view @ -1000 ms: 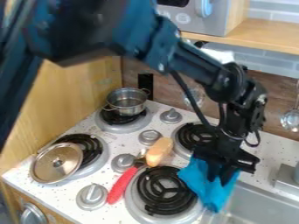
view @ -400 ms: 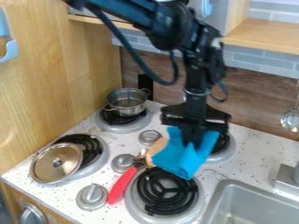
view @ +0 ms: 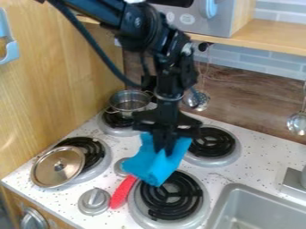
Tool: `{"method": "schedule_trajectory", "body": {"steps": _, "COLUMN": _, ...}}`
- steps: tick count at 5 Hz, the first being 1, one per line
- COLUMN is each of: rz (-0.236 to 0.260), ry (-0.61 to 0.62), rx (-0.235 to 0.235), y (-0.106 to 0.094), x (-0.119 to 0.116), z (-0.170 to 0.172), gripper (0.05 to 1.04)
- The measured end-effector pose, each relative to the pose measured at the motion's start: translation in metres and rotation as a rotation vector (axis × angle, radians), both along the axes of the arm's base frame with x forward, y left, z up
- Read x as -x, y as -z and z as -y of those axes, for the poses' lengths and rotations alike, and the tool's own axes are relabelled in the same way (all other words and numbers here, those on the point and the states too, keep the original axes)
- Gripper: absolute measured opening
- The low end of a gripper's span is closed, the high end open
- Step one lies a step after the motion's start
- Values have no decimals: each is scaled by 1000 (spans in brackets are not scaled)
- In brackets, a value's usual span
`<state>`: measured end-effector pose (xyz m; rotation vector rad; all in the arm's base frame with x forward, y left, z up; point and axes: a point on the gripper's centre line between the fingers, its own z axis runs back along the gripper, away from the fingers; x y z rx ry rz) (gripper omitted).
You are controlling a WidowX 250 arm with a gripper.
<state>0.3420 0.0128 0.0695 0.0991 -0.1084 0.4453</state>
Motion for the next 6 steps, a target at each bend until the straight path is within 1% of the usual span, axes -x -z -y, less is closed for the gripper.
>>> {"method": "schedule_trajectory", "body": {"steps": 1, "rz": -39, "ry": -19, "rx": -34, "y": 10, "x": 15, "z": -18, "gripper": 93}}
{"method": "schedule_trajectory", "body": {"steps": 2, "rz": -10, "ry": -35, "rx": -53, "y": -1, "x": 26, "z": -30, "gripper": 93}}
{"method": "schedule_trajectory", "body": {"steps": 3, "rz": -31, "ry": -22, "rx": -52, "y": 7, "x": 37, "z": -30, "gripper": 93}}
{"method": "schedule_trajectory", "body": {"steps": 4, "rz": -55, "ry": -4, "rx": -64, "y": 19, "x": 43, "z": -30, "gripper": 93}}
{"method": "schedule_trajectory", "body": {"steps": 5, "rz": -94, "ry": 44, "rx": -65, "y": 39, "x": 47, "z": -19, "gripper": 93}}
{"method": "schedule_trajectory", "body": {"steps": 6, "rz": -123, "ry": 107, "rx": -64, "y": 52, "x": 49, "z": -1, "gripper": 93}}
